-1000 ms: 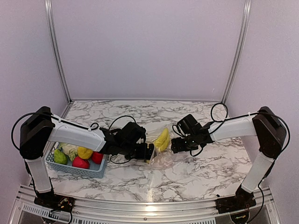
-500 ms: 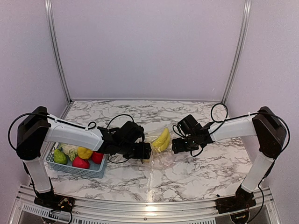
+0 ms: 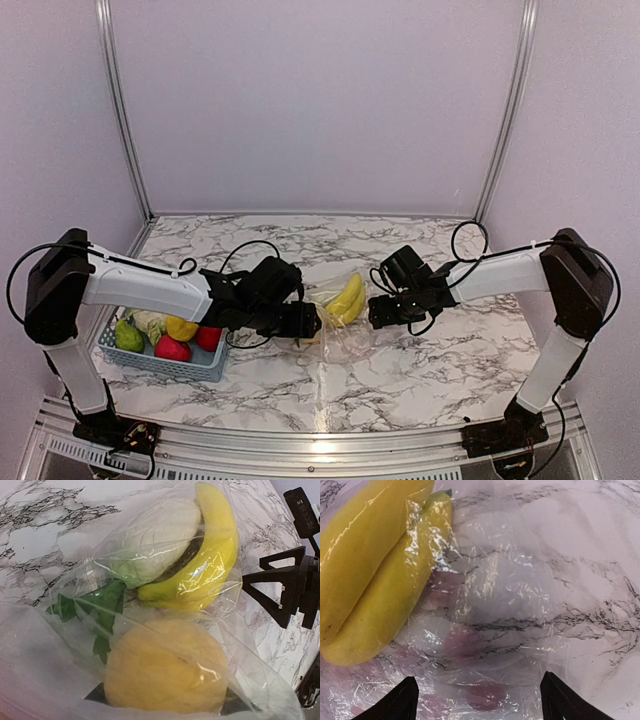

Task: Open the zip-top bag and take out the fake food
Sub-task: Pick up the fake fruit from the zipper food storage bag, then place the fake fruit in the bin.

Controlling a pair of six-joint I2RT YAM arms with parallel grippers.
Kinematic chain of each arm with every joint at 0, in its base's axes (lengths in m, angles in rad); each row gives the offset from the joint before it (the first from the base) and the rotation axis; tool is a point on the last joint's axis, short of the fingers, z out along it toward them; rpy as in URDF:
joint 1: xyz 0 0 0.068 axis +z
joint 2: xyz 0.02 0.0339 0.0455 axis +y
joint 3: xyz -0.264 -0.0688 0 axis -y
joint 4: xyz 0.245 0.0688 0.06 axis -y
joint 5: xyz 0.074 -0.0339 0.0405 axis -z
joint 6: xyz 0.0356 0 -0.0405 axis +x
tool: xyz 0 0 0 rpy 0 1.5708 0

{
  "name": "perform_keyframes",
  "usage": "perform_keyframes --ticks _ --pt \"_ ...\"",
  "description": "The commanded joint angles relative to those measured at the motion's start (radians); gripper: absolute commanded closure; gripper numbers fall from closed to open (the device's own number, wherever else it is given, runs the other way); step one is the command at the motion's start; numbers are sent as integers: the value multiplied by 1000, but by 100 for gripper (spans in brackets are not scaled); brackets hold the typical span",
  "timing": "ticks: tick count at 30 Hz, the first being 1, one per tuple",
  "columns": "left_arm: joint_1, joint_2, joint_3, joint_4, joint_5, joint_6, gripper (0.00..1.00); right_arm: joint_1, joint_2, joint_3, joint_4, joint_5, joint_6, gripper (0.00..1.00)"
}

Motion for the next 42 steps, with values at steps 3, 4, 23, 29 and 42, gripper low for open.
perform_keyframes --ticks 3,4,23,29,42 --pt "-3 -84 -40 -32 -31 5 37 -10 -12 3 -10 17 -11 18" --pt "-3 -92 -42 -38 -36 4 37 -10 -11 4 -8 17 -10 18" --pt "-2 -298 -129 -213 -152 -40 37 -10 -9 5 1 6 -15 18" --pt "-3 -355 -137 -270 -201 -67 37 -10 -12 0 3 2 -14 18" --pt "24 -494 -196 -398 -326 -177 37 -10 -18 -10 10 -5 -16 18"
